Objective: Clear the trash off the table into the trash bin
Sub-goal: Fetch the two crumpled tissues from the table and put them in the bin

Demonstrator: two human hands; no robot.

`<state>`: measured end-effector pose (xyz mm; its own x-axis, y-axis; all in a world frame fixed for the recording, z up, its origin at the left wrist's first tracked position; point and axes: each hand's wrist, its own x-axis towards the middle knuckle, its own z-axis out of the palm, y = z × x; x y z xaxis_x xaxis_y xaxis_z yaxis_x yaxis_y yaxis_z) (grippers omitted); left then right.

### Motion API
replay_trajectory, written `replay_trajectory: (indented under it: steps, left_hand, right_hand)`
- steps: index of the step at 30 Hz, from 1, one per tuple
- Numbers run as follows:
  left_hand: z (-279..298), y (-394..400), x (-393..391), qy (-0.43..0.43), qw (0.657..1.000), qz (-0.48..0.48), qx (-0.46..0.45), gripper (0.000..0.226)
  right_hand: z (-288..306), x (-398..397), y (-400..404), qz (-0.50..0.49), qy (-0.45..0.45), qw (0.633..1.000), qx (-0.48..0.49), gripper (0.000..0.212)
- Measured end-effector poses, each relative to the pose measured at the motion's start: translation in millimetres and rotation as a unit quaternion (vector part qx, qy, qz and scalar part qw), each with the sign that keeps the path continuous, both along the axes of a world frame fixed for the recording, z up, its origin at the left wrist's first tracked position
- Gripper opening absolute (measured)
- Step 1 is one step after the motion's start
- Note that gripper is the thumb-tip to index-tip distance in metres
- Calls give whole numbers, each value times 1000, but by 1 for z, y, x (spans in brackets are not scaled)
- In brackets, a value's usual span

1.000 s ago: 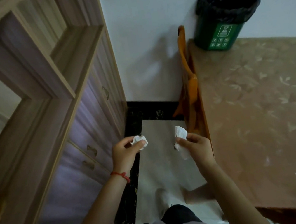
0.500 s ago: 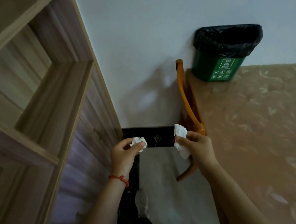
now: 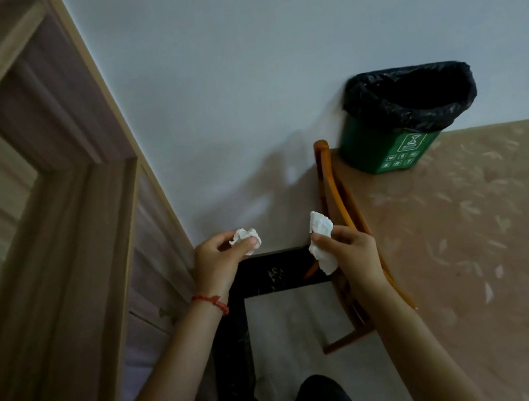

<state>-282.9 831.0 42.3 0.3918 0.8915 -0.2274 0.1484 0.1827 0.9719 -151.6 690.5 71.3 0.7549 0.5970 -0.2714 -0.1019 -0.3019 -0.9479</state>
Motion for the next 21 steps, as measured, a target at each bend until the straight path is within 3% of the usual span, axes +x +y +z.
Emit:
replay_trajectory:
  steps: [14, 21]
  left_hand:
    - [-3, 89, 87, 4, 1000, -26, 7, 12]
    - [5, 127, 156, 0, 998, -60, -4, 18]
  right_hand:
    - [-12, 80, 91, -37, 3, 999, 2, 4]
    - [-17, 136, 130, -66, 39, 997, 17, 13]
